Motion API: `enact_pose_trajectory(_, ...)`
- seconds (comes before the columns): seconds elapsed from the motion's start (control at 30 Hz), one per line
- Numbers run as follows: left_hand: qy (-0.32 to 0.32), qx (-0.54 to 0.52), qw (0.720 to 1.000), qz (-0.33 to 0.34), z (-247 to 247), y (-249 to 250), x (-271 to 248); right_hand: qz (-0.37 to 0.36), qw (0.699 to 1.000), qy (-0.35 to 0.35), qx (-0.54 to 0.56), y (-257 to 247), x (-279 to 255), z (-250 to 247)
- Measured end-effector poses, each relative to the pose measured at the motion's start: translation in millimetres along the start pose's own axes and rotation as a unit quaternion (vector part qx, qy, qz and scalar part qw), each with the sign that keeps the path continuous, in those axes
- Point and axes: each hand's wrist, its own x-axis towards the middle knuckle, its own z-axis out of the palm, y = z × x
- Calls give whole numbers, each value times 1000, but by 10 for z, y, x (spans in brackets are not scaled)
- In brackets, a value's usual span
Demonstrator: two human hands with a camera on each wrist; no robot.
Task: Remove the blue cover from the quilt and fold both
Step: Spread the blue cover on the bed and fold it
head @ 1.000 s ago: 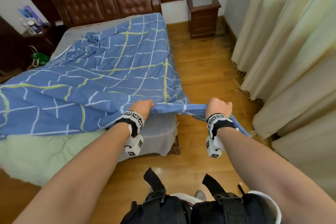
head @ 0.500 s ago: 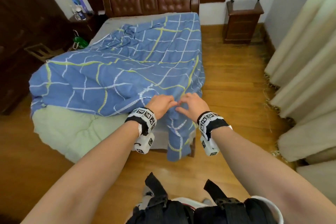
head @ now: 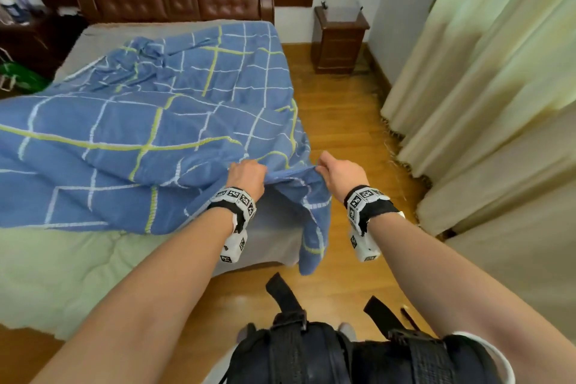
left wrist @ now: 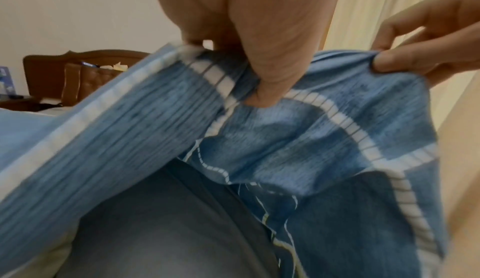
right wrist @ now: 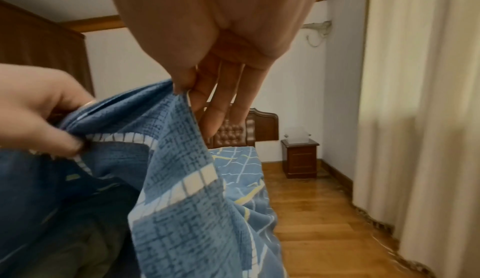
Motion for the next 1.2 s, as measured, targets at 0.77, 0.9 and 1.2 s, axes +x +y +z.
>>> enact_pose_trajectory(0.77,-36,-303,944,-125,-261,-1037,-328,239,937,17,255,-628,74,676)
enact_pose_trajectory(0.9,-37,-332,932,-141,-225,-1049,-287,13,950,-24,312,-1114,81,743)
enact_pose_trajectory(1.2,-41,-412,907,-82,-141,-1438,-127,-132,980,107,104,-1620,409,901)
